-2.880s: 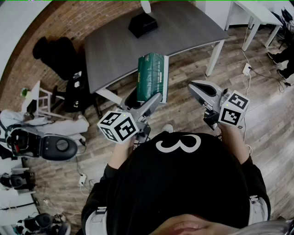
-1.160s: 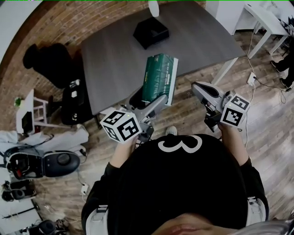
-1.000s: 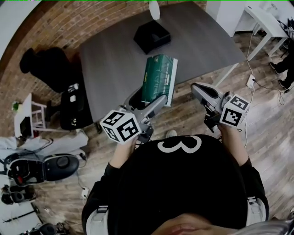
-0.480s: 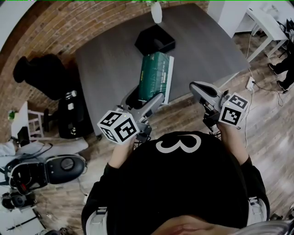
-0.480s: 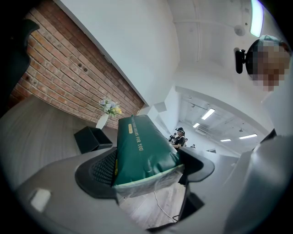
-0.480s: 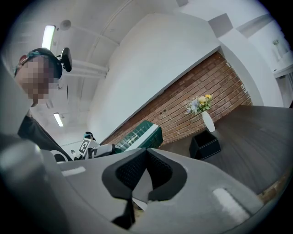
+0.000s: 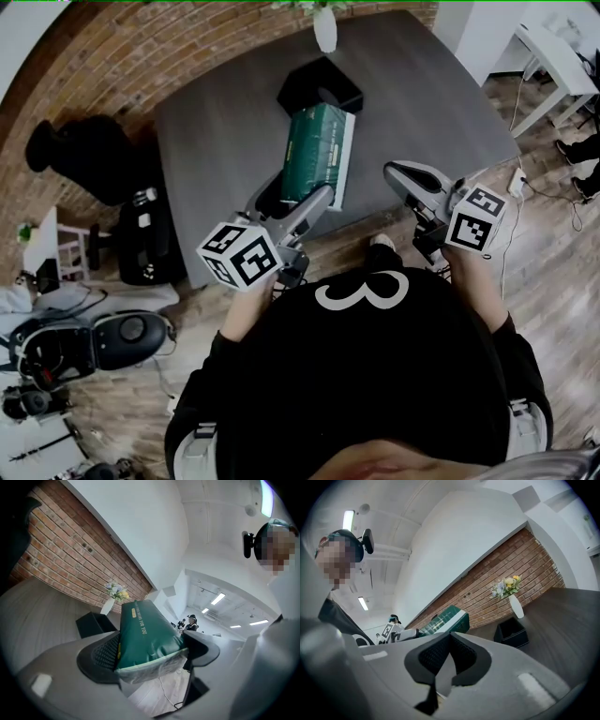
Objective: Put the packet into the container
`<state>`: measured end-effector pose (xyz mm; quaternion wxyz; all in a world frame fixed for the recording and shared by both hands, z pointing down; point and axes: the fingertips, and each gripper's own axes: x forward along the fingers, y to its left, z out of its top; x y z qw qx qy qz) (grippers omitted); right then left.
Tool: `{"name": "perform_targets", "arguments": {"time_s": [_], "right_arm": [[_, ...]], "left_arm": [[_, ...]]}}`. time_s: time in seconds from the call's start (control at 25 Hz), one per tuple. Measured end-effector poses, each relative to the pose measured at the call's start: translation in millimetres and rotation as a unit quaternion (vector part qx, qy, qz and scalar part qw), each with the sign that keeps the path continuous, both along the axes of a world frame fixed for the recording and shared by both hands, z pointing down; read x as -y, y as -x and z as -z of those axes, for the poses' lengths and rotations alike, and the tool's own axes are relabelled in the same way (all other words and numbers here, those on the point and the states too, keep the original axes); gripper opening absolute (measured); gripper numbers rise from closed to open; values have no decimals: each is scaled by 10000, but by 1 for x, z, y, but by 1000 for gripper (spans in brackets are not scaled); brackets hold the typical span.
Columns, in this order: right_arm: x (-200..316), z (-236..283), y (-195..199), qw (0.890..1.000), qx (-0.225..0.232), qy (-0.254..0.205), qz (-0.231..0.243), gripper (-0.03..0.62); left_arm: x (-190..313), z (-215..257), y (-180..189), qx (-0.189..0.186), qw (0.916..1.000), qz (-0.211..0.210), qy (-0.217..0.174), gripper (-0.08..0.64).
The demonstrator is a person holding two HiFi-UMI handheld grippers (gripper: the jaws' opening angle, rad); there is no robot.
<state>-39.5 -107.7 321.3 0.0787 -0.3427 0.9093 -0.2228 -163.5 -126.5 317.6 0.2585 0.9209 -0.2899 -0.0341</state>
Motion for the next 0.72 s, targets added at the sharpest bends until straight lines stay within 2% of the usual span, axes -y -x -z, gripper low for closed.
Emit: {"name": "perform_targets", "arguments": {"time_s": [0.36,0.72], "right_arm": [[79,-2,-30,9984,-49,209,514,2],[152,-3,-74,9944,8,342,1004,2]], "left_arm": [[67,-2,-29,-173,9985,440,266,433],[133,-7,-68,-159,9926,1140,381,431]]}}
